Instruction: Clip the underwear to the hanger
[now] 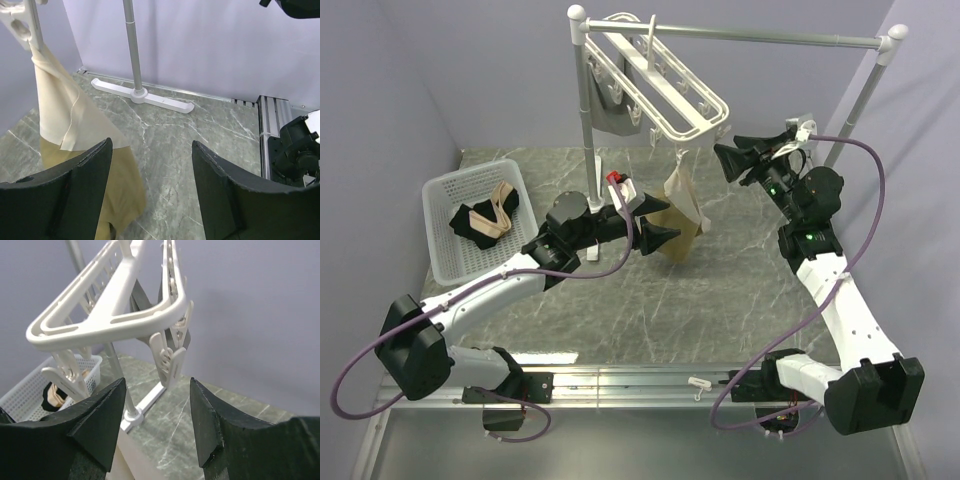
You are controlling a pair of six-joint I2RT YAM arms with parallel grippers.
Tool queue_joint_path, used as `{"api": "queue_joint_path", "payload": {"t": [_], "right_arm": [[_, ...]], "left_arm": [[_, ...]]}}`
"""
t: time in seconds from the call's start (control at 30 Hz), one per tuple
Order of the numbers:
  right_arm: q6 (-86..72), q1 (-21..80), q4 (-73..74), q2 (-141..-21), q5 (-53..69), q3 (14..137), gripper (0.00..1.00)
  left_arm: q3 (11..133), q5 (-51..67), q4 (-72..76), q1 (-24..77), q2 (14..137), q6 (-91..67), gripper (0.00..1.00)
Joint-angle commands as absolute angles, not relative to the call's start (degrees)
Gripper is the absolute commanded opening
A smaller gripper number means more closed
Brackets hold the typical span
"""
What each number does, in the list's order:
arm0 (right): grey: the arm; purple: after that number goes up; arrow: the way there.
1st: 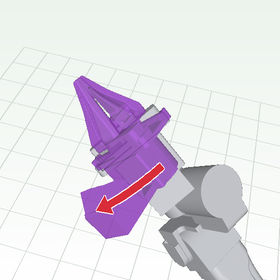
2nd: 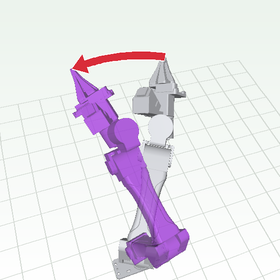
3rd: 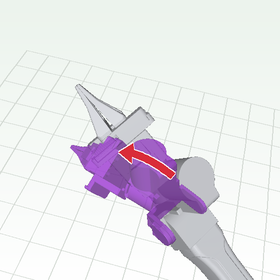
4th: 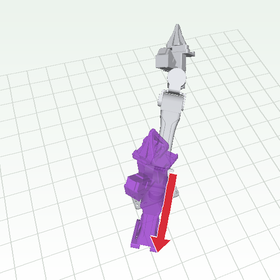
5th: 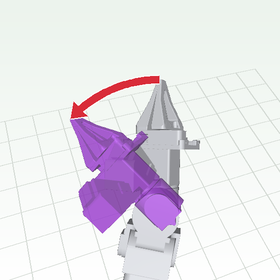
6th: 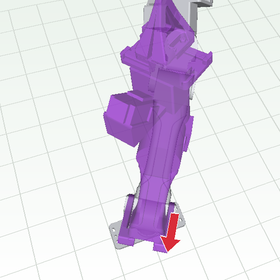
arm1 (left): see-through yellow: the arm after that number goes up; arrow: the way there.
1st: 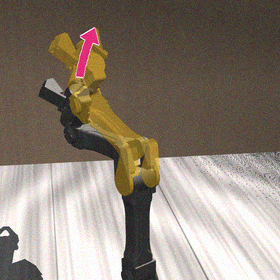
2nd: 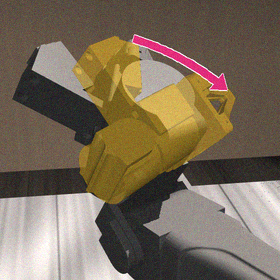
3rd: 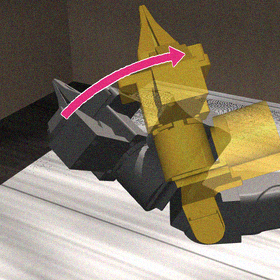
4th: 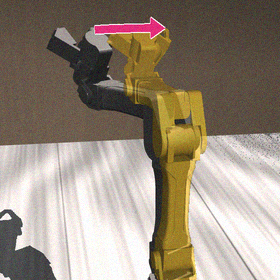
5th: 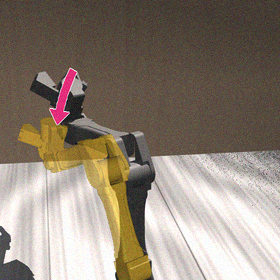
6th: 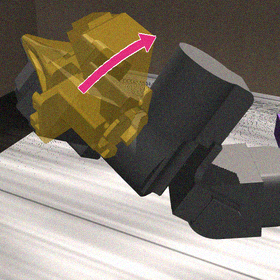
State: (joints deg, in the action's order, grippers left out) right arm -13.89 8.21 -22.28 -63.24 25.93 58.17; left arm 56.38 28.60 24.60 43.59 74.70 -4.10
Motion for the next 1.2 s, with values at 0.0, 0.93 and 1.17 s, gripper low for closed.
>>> {"api": "queue_joint_path", "payload": {"t": [0.0,0.93,1.17], "right_arm": [[-15.3,7.8,-28.0,-63.7,24.4,61.4,0.6],[-19.2,6.7,-27.4,-71.5,22.1,68.4,0.13],[-20.7,6.7,-25.1,-69.2,25.2,68.1,0.0]], "left_arm": [[58.9,28.4,27.9,43.9,74.8,-4.1,0.7],[59.9,27.0,27.2,43.9,74.8,-4.2,0.7],[61.4,27.0,27.2,43.9,74.1,-5.0,0.69]]}}
